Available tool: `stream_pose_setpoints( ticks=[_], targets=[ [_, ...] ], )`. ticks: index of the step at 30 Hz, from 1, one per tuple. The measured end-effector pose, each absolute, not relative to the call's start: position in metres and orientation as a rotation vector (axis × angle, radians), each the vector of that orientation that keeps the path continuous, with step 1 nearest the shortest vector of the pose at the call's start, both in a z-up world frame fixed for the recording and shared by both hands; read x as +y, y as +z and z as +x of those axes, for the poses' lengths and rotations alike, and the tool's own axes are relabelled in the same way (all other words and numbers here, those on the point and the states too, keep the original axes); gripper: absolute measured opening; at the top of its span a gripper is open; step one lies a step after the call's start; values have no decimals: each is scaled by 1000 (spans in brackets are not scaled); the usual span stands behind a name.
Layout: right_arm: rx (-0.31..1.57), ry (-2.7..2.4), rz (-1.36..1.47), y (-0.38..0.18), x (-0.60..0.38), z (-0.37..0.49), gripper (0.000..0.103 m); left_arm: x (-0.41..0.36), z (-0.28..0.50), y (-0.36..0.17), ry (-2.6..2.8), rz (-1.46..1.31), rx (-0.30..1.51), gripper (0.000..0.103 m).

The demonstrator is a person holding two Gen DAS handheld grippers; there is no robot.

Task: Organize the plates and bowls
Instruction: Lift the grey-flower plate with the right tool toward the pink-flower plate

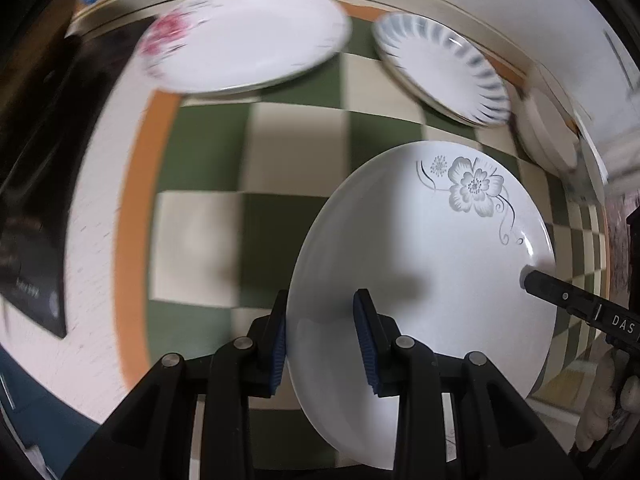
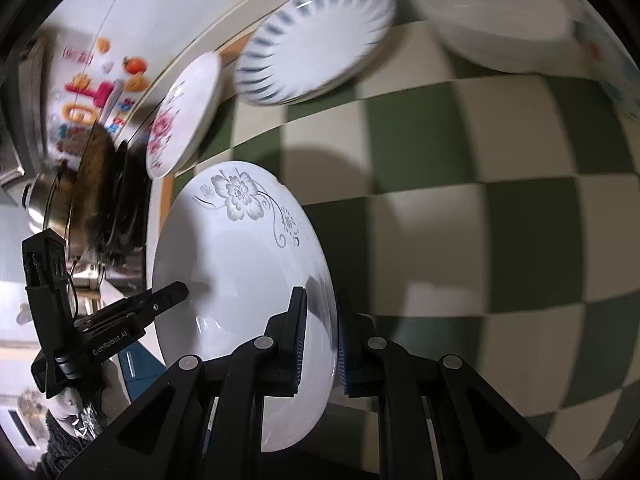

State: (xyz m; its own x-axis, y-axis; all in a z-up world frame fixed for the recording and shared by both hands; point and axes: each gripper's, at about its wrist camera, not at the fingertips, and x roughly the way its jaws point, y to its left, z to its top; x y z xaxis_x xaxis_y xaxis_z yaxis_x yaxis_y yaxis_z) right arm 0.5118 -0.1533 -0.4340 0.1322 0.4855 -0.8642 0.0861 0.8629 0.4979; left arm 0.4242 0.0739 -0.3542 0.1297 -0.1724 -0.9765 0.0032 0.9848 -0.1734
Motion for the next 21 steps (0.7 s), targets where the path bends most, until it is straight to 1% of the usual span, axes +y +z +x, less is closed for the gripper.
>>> stream_pose_setpoints(
  ticks=[5, 11, 17, 21],
  targets=[
    [1407, 243, 531, -435, -201, 496, 16, 35, 431, -358, -195, -95, 1443, 29],
    [1406, 190, 570, -447, -233, 482, 16, 3, 438, -368, -241, -54, 1460, 29],
    [1423, 182, 567, -458, -237, 478, 16, -4, 435, -379, -230, -46, 1481, 29],
    [1416, 189, 562, -464, -239, 477, 16, 4, 433, -378, -221, -54, 1484, 30]
  ],
)
